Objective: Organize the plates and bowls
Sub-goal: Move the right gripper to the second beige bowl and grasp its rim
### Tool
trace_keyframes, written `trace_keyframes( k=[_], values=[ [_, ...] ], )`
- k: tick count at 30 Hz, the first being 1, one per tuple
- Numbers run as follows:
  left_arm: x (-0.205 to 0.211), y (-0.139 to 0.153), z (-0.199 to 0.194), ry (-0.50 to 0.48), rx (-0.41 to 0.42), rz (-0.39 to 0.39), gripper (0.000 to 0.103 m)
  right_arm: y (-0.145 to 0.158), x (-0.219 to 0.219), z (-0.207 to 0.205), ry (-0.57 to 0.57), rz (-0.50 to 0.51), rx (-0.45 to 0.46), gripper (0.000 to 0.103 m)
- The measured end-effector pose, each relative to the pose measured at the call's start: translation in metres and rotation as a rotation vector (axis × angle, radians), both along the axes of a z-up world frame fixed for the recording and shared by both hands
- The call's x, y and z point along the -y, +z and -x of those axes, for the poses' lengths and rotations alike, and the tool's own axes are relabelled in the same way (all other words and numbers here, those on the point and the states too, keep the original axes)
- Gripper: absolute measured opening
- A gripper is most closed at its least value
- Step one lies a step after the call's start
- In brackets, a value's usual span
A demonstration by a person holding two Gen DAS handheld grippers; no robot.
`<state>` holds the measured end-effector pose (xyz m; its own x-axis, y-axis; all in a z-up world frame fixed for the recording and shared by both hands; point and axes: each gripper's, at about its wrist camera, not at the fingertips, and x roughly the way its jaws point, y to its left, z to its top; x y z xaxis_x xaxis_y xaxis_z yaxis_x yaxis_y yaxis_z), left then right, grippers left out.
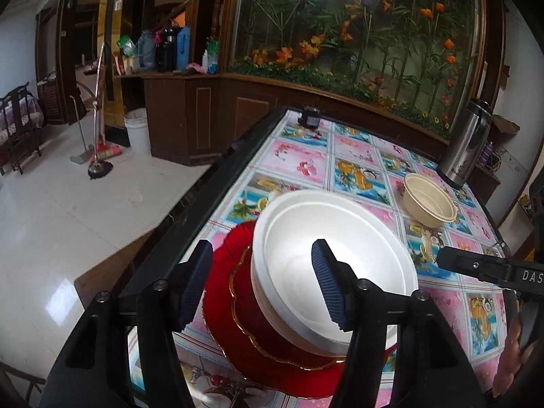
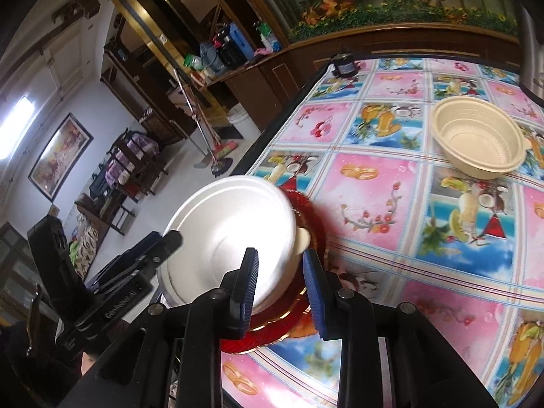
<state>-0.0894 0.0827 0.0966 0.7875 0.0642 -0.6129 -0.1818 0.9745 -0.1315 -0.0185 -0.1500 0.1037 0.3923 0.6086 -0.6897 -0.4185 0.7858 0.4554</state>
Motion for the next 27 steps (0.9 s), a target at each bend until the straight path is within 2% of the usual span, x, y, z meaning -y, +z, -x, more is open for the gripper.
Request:
trace_keyframes(
  k=[3, 6, 11, 14, 17, 20, 22, 27],
  values=[
    [0.004, 0.009, 0.007, -0.007, 0.033, 0.001, 0.059, -0.001, 0.025, 0.001, -0.042, -0.019, -0.001, 0.030],
    [0.023, 0.018, 0.011, -0.053, 0.058, -0.017, 0.059, -0.004, 0.056, -0.002, -0.104, -0.033, -0.006, 0.030],
    [0.085, 0.020, 0.014, -0.217, 0.050, -0.052, 0.059, -0.016, 0.116, -0.009, -0.230, -0.064, -0.024, 0.030],
    [0.137, 0.004, 0.008, -0.366, -0.001, -0.059, 0.059, -0.026, 0.155, -0.013, -0.310, -0.084, -0.040, 0.030],
    [0.182, -0.027, -0.011, -0.474, -0.093, -0.055, 0.059, -0.035, 0.188, -0.018, -0.382, -0.095, -0.057, 0.030],
    [0.211, -0.055, -0.028, -0.514, -0.185, -0.067, 0.059, -0.037, 0.208, -0.028, -0.422, -0.085, -0.065, 0.030],
    [0.221, -0.064, -0.034, -0.521, -0.212, -0.079, 0.059, -0.036, 0.215, -0.037, -0.443, -0.072, -0.063, 0.030],
    [0.228, -0.061, -0.048, -0.518, -0.225, -0.089, 0.059, -0.035, 0.212, -0.079, -0.455, -0.062, -0.067, 0.035]
  ],
)
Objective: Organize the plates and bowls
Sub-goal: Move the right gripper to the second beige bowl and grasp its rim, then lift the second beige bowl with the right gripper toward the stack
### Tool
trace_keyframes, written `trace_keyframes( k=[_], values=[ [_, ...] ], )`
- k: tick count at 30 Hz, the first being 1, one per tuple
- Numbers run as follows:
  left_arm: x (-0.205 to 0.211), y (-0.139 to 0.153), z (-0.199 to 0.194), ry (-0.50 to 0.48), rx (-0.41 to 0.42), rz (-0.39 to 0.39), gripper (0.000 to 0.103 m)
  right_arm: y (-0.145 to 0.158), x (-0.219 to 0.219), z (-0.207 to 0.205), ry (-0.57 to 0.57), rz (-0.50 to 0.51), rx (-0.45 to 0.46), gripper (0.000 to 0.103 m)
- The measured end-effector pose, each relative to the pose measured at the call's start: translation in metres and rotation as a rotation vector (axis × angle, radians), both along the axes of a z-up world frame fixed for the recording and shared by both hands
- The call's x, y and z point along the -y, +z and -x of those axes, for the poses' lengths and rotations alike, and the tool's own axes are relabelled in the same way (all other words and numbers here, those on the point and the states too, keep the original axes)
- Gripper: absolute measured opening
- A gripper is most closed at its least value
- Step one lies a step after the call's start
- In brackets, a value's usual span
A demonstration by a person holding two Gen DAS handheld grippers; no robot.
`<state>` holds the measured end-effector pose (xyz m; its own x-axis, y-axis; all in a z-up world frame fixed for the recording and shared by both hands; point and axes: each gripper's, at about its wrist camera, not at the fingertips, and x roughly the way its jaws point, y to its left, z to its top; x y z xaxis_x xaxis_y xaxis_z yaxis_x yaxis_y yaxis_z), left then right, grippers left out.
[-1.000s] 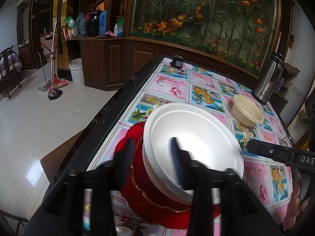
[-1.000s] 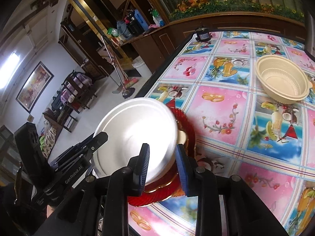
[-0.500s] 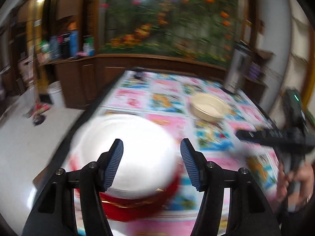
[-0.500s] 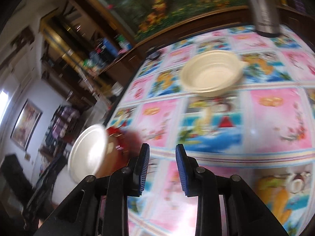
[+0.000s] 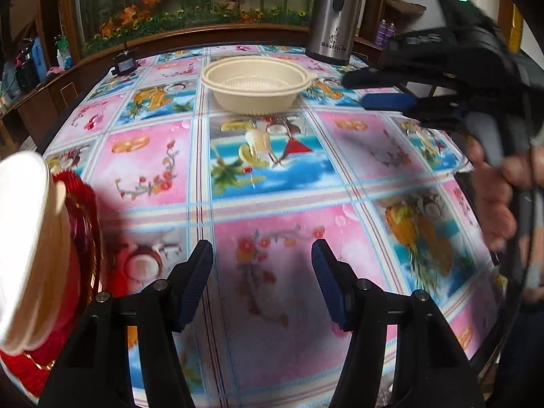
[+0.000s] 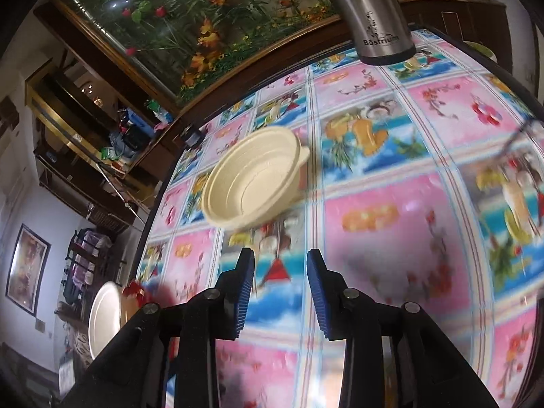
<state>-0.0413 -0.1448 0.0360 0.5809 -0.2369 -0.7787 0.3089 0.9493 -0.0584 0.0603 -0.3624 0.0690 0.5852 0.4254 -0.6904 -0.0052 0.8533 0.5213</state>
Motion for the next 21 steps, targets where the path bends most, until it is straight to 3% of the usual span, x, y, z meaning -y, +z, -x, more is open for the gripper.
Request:
trace_keyframes(
  k=[9, 17, 19, 21],
  values=[
    [-0.011, 0.012, -0.026, 0.050, 0.015, 0.008, 0.059, -0.020, -0.007, -0.065, -0.064, 0.007, -0.053, 0.036],
    [-0.004, 0.006, -0.044, 0.074, -0.020, 0.020, 0.059, -0.026, -0.008, -0.077, -0.100, -0.037, -0.038, 0.039],
    [-0.003, 0.008, -0.045, 0.078, -0.020, 0.020, 0.059, -0.033, -0.011, -0.083, -0.078, -0.026, -0.057, 0.035],
    [-0.002, 0.010, -0.047, 0.084, -0.016, 0.016, 0.059, -0.038, -0.012, -0.083, -0.059, -0.037, -0.057, 0.017]
  ],
)
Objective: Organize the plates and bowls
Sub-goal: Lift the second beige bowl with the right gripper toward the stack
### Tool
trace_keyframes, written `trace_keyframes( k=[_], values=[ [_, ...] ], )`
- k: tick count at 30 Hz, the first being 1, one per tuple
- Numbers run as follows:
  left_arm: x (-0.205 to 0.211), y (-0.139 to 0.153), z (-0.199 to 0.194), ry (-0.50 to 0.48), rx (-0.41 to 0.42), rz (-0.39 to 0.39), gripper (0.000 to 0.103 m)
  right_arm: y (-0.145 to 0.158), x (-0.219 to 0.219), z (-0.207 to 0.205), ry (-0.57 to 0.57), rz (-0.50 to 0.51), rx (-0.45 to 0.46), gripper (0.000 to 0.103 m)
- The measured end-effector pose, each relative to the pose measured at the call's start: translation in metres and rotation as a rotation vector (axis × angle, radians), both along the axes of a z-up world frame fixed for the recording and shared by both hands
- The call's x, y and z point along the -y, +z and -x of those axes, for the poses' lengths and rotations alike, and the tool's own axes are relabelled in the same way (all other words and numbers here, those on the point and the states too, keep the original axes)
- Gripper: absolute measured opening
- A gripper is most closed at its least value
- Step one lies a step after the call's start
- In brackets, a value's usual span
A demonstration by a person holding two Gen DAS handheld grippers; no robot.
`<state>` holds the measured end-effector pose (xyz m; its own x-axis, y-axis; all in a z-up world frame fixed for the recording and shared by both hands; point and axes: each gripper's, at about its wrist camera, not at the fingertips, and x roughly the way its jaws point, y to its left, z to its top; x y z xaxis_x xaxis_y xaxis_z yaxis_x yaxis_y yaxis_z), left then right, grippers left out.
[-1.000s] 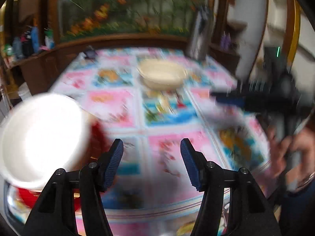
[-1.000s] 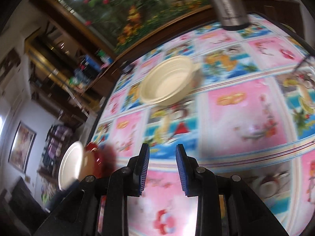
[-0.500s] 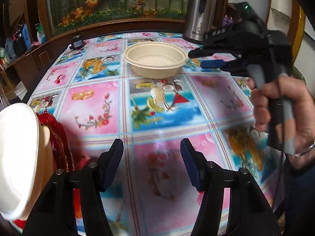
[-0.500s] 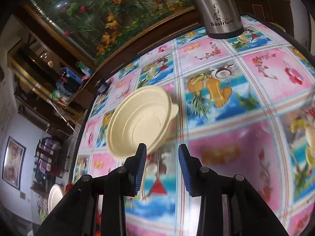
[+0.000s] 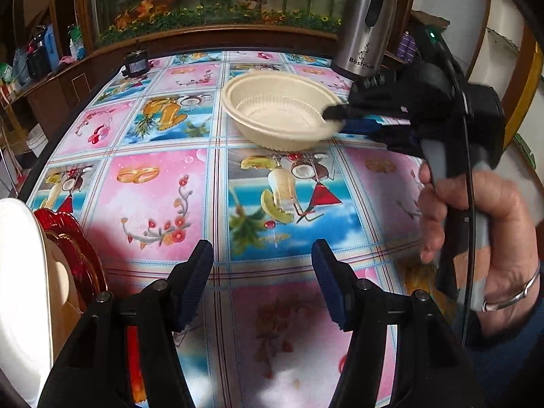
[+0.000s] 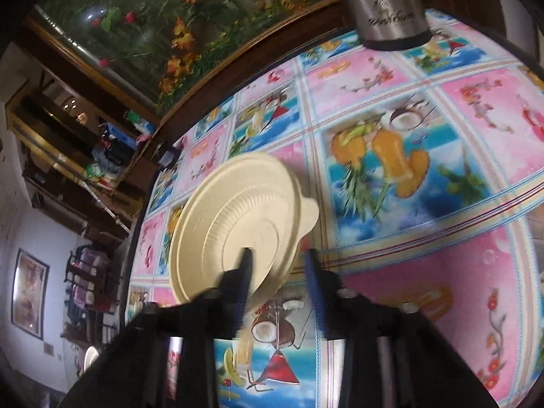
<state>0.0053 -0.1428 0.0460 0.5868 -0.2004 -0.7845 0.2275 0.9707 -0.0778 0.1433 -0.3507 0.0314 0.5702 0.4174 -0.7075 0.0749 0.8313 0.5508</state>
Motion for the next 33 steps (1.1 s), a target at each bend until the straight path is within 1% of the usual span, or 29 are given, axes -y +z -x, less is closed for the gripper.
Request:
trace_keyframes(
  k=[4, 8, 9, 11, 12, 15, 17, 18, 19, 20, 22, 23, 24, 25, 26, 29, 30, 33],
  values=[
    [-0.001, 0.007, -0.002, 0.013, 0.012, 0.007, 0.059, 0.003, 0.007, 0.012, 0.020, 0.040, 0.003, 0.014],
    [-0.001, 0.013, -0.003, 0.017, 0.032, 0.030, 0.059, 0.011, 0.023, 0.046, 0.090, 0.034, 0.004, 0.016],
    [0.001, 0.013, -0.006, 0.017, 0.033, 0.032, 0.059, 0.015, 0.025, 0.057, 0.125, 0.050, 0.013, 0.019],
    [0.004, 0.011, -0.011, 0.016, 0.027, 0.042, 0.059, 0.018, 0.028, 0.074, 0.156, 0.085, 0.039, 0.019],
    [0.007, 0.009, -0.015, 0.015, 0.018, 0.047, 0.059, 0.017, 0.030, 0.081, 0.164, 0.085, 0.049, 0.019],
    [0.015, 0.002, -0.026, 0.017, -0.005, 0.076, 0.059, 0.009, 0.036, 0.089, 0.185, 0.063, 0.060, 0.019],
    [0.020, -0.001, -0.031, 0.023, 0.003, 0.060, 0.059, 0.007, 0.037, 0.089, 0.178, 0.065, 0.051, 0.020],
    [0.023, -0.004, -0.034, 0.028, 0.008, 0.044, 0.059, 0.008, 0.038, 0.088, 0.175, 0.067, 0.052, 0.022],
    [0.025, -0.006, -0.035, 0.027, 0.011, 0.033, 0.057, 0.009, 0.038, 0.089, 0.174, 0.071, 0.053, 0.024],
    [0.027, -0.009, -0.035, 0.030, 0.021, 0.020, 0.053, 0.010, 0.037, 0.090, 0.177, 0.079, 0.055, 0.027],
    [0.028, -0.013, -0.034, 0.031, 0.042, 0.002, 0.023, 0.010, 0.036, 0.093, 0.175, 0.098, 0.057, 0.027],
    [0.029, -0.016, -0.035, 0.021, 0.042, 0.000, 0.020, 0.009, 0.034, 0.093, 0.174, 0.124, 0.052, 0.027],
    [0.030, -0.018, -0.034, 0.014, 0.042, 0.000, 0.020, 0.008, 0.031, 0.093, 0.175, 0.157, 0.046, 0.019],
    [0.033, -0.019, -0.033, 0.001, 0.049, -0.005, 0.020, 0.008, 0.028, 0.094, 0.171, 0.172, 0.046, 0.015],
    [0.036, -0.020, -0.031, -0.010, 0.054, -0.020, 0.020, 0.008, 0.026, 0.095, 0.172, 0.179, 0.044, 0.013],
    [0.044, -0.022, -0.026, -0.031, 0.086, -0.073, 0.020, 0.006, 0.023, 0.096, 0.157, 0.209, 0.048, 0.013],
    [0.045, -0.022, -0.025, -0.034, 0.092, -0.080, 0.020, 0.007, 0.022, 0.097, 0.151, 0.230, 0.053, 0.013],
    [0.044, -0.019, -0.023, -0.029, 0.109, -0.081, 0.020, 0.010, 0.022, 0.099, 0.145, 0.236, 0.068, 0.013]
  ],
)
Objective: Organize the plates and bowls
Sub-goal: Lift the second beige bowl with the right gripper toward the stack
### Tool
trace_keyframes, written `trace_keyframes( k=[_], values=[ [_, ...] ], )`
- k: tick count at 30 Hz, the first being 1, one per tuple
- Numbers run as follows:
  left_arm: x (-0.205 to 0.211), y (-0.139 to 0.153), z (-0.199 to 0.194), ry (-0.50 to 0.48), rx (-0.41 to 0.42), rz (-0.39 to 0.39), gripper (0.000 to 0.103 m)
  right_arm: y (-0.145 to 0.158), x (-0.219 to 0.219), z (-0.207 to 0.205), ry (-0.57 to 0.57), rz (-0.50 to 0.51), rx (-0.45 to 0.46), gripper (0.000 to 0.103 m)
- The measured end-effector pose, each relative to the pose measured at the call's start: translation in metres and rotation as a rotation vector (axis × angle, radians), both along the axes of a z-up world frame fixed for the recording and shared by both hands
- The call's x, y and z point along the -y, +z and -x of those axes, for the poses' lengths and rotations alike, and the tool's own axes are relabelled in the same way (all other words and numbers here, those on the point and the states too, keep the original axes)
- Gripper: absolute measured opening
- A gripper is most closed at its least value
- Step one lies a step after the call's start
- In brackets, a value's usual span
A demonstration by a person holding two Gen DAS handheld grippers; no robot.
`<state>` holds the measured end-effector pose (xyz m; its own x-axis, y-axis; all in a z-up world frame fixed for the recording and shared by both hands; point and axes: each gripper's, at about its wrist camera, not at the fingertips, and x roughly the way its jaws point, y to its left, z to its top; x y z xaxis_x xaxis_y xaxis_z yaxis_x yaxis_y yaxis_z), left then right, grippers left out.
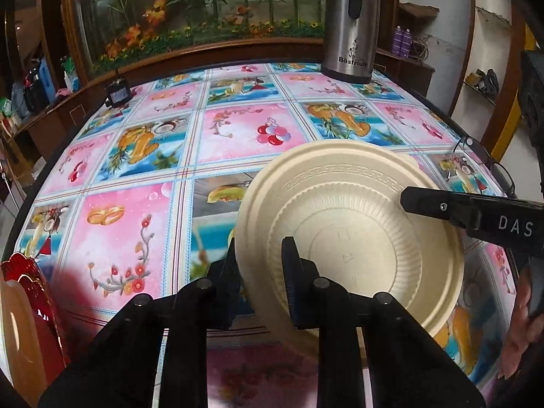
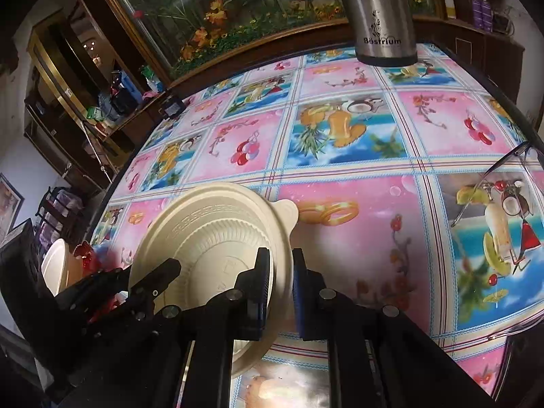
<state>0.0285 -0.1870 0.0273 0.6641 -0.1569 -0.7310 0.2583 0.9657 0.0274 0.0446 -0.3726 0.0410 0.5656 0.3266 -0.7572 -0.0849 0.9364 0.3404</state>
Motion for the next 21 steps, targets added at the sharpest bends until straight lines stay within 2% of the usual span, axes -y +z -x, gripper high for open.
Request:
trace_keyframes(
  k=[8, 21],
  values=[
    [-0.001, 0.006, 0.004, 0.025, 0.057, -0.019, 0.020, 0.004, -0.011, 0.001, 0.022, 0.049, 0.036, 0.017],
    [0.001, 0.003, 0.003, 0.032, 0.062, -0.041, 0.020, 0.003, -0.014, 0.001, 0.034, 0.066, 0.041, 0.017]
  ],
)
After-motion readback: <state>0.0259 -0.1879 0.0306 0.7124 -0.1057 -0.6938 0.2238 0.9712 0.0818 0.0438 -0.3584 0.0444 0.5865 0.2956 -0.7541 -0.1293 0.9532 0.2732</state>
